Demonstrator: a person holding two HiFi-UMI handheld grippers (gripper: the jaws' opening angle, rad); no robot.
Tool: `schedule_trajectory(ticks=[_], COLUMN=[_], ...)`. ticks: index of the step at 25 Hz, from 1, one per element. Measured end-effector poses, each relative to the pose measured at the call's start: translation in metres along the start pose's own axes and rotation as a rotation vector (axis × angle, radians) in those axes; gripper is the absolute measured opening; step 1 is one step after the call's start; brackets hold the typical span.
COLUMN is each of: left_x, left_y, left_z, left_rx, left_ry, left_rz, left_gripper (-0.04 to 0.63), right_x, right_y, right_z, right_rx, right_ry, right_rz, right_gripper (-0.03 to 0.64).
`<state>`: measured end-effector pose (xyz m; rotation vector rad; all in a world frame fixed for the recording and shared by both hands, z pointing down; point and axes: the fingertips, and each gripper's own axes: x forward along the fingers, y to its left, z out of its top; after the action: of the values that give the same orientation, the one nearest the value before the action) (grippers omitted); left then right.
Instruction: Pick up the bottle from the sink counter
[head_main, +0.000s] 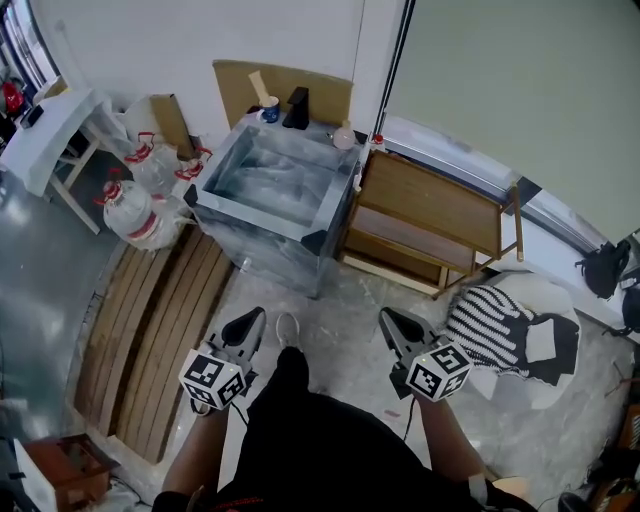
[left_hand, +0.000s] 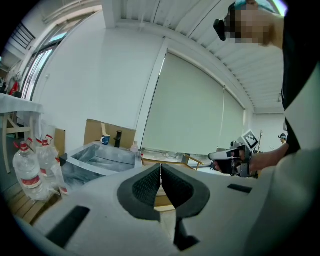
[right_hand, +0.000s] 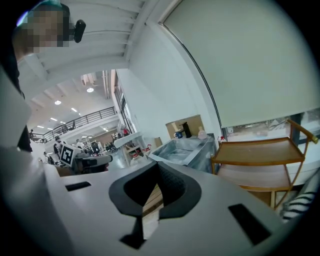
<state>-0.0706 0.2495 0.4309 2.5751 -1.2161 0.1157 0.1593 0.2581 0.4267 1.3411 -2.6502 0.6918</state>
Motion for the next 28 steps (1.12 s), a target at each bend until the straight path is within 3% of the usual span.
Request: schedule_trajectory(ticks=[18,28], left_x=[0.16,0.224], left_y=[0.198,0.26], left_z=[0.053,0.074], left_rx=[0.005,-0.019], left_ry=[0.088,0.112], left_rz=[-0.078,-0.143], left_gripper=[0.02,0.02], right_x=[0.21,0.291], right_y=[-0.093,-0.126], right_z=[0.076,0.11], right_rx=[0.076,0.099], right_ry=[0.052,0.059], right_rz=[-0.095,-0.128], right_gripper=[0.005,0.005])
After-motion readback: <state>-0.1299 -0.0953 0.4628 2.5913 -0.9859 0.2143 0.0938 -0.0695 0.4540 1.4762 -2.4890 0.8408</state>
